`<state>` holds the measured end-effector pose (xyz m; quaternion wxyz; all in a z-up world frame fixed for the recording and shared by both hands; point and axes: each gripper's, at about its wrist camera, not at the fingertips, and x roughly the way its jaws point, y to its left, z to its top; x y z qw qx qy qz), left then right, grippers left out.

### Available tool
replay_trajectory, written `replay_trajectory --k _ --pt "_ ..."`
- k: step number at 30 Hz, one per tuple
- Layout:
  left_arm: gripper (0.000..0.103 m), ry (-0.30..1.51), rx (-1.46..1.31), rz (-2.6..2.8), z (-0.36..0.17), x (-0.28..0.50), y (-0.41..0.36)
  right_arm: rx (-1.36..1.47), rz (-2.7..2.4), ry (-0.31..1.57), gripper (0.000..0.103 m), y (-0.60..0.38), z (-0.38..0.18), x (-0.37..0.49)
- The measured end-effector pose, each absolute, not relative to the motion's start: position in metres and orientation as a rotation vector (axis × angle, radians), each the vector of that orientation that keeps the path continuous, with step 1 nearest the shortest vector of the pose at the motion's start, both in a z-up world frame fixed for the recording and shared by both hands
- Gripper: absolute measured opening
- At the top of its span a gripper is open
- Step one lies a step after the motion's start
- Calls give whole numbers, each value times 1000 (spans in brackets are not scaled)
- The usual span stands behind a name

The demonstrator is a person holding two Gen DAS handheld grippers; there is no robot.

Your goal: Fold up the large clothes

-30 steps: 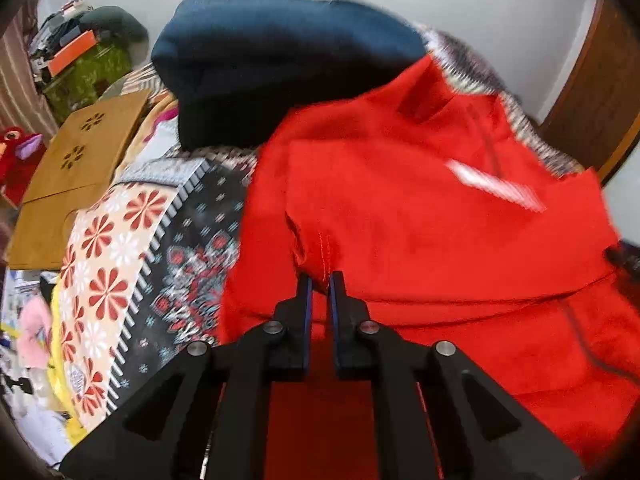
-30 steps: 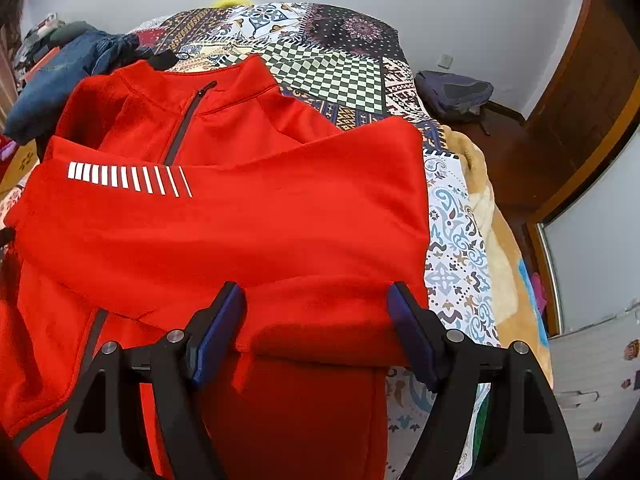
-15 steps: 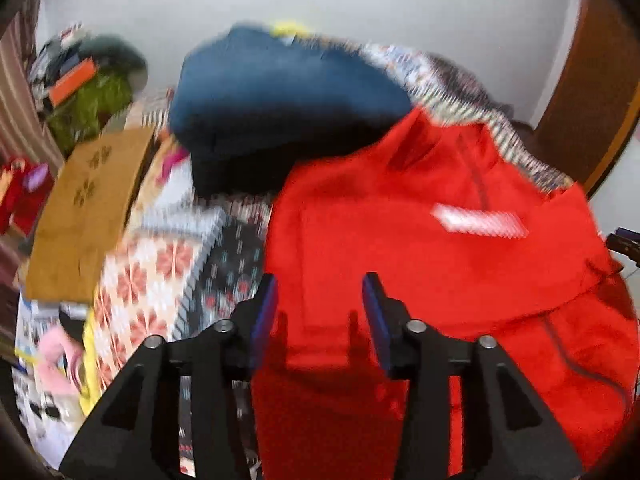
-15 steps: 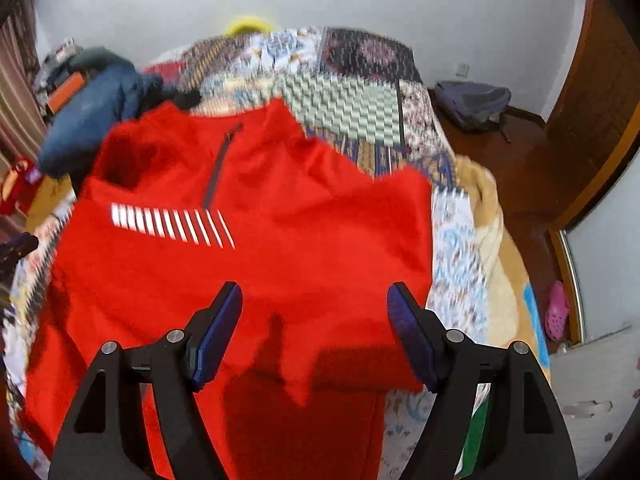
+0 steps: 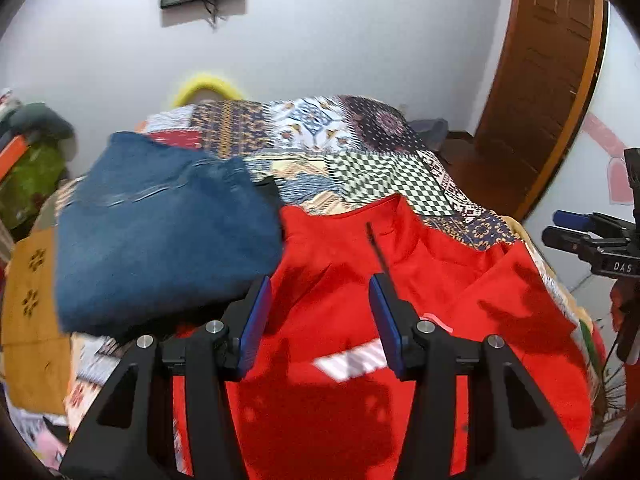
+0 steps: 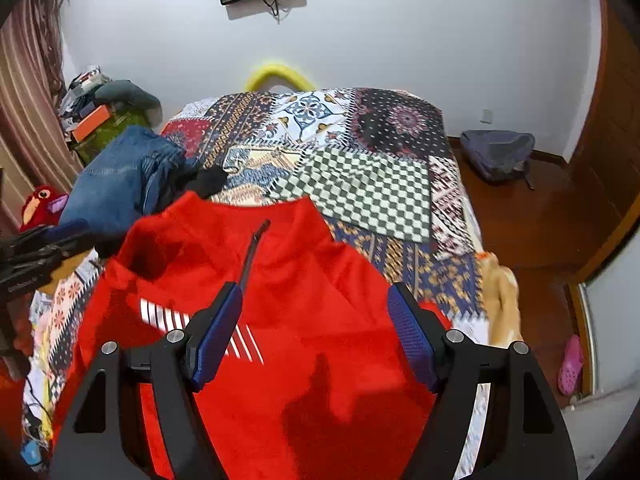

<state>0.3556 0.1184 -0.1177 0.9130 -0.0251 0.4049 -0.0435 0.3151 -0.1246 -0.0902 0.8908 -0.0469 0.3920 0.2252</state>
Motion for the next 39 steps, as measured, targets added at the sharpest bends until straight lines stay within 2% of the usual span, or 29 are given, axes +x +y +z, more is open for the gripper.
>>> replay_trajectory --k 7,16,25,30,34,35,36,39 --pt "50 962 -187 -186 -142 439 125 6 515 889 72 -111 -104 373" --pt "50 1093 -304 -141 -184 518 135 34 517 1024 72 -80 -151 449" --pt "50 1042 -45 34 -194 513 109 78 465 1162 72 -53 -210 494" --pt "50 1029 100 88 -205 504 103 41 460 1142 55 -51 -221 492" --pt "46 1040 163 107 -216 506 95 6 475 1118 24 -56 -212 482" --pt "33 1038 160 106 -217 505 95 5 484 1116 19 -58 -209 478" --pt "17 1037 151 103 -217 506 95 5 488 1107 17 -61 -206 473" --pt "11 1046 77 53 -210 502 100 -18 508 1061 14 -67 -188 453"
